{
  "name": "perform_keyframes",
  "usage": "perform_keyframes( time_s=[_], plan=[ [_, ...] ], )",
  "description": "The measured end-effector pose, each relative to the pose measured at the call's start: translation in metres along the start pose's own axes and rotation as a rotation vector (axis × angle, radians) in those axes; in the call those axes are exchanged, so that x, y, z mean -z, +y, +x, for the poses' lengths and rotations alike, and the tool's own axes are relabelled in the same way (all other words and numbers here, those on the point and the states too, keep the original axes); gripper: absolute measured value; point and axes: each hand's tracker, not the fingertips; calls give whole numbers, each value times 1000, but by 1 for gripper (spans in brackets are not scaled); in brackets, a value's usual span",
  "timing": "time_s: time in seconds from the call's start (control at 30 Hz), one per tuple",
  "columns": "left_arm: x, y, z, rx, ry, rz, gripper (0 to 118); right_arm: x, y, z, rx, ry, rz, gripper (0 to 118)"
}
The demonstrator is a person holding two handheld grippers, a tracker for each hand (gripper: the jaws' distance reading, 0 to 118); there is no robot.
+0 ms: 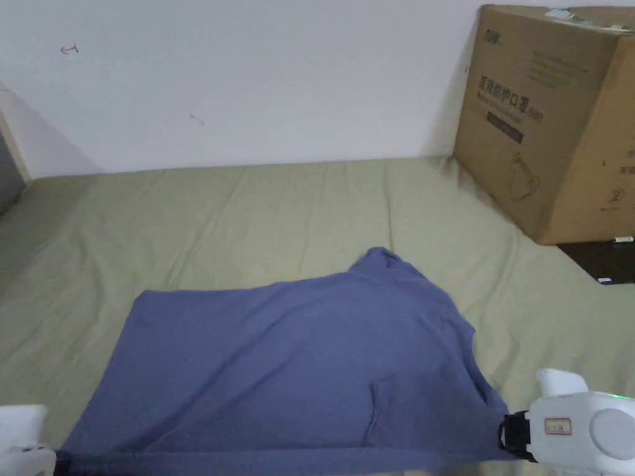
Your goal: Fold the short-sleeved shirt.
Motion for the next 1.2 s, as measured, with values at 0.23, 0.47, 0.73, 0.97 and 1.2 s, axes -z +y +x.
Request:
perform_keyframes(
  time_s=[0.23, 0.47, 0.73, 0.97, 1.2],
  plan=[
    [6, -19, 1, 8, -29, -14, 35, 6, -11, 10, 20, 9, 4, 26],
    [-27, -24, -12, -43, -87, 20, 105, -15, -7, 1, -47, -50, 61, 73],
    [-61, -56, -15, -70, -125, 94, 0, -40, -39, -14, -25, -40, 165, 4],
    [-40, -64, -29, -191, -106, 82, 23, -21, -60, -13, -39, -31, 81, 3],
    [5, -46, -27, -300, -202, -9, 85, -17, -59, -4, 6, -16, 61, 3]
  ],
)
